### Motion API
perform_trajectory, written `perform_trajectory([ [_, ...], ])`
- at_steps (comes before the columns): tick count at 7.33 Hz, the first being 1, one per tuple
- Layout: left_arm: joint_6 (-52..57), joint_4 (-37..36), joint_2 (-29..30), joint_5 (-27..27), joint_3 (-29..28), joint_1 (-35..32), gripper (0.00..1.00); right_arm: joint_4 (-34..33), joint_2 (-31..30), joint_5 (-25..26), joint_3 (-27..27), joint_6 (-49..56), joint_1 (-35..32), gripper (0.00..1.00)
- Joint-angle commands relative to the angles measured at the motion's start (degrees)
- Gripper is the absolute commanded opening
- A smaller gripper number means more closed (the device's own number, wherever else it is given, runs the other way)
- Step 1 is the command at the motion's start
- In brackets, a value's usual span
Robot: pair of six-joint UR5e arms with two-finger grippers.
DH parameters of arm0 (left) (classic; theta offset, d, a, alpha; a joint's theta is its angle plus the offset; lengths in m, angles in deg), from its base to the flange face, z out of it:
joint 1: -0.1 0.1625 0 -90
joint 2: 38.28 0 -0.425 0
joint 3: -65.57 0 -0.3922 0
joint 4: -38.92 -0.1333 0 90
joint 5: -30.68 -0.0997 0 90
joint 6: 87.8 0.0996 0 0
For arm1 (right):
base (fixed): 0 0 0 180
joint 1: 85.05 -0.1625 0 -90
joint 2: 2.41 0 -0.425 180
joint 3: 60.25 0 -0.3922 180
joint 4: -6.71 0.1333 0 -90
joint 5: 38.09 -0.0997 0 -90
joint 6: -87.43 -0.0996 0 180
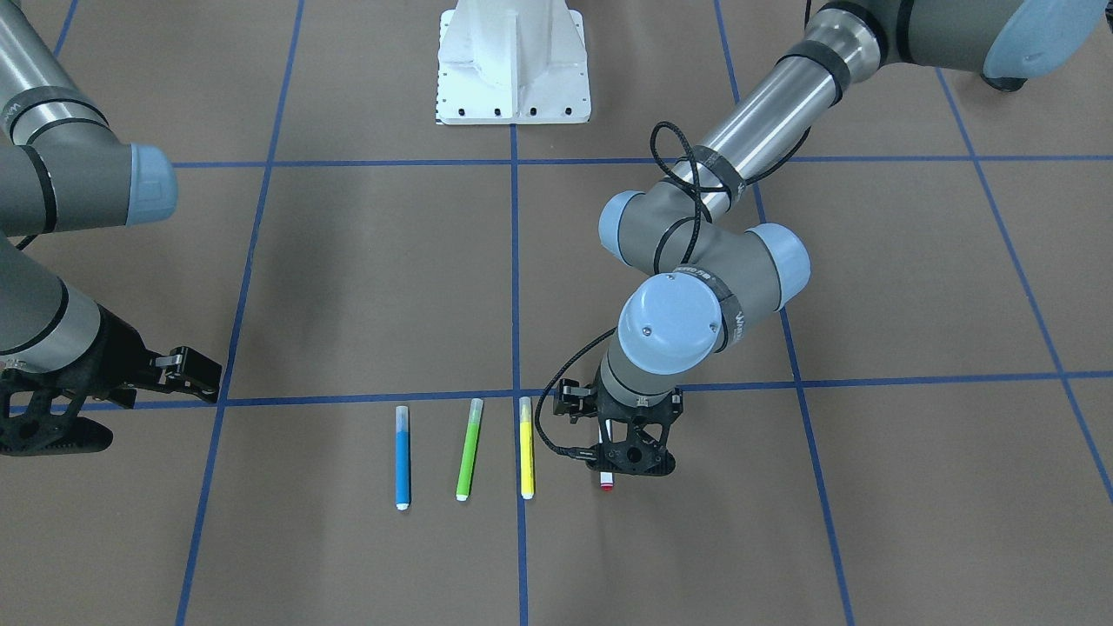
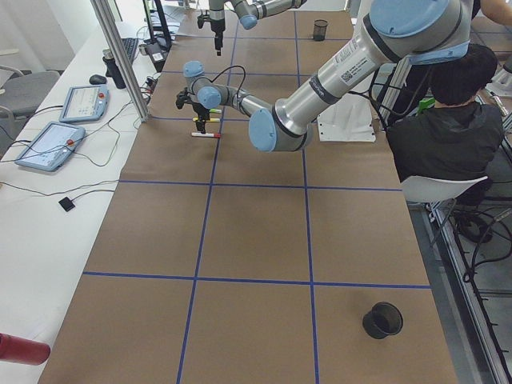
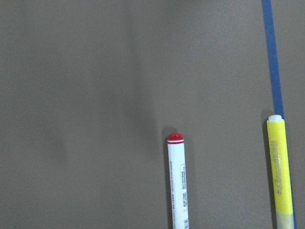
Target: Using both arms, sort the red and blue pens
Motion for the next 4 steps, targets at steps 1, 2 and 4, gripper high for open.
perform_trajectory([
  [1,-0.2,1.1,-0.1,-1.1,-1.4,0.9,0.83,0.0,0.8,0.0,0.9,0.0,0.3,1.0],
  [2,-0.2,1.2,-0.2,-1.1,-1.6,1.3,0.78,0.1,0.8,-0.1,0.9,0.0,0.4,1.0],
  [4,-0.2,2.3,-0.2,-1.1,-2.9,1.9,0.68,0.0,1.3,-0.1,0.9,0.0,0.4,1.0],
])
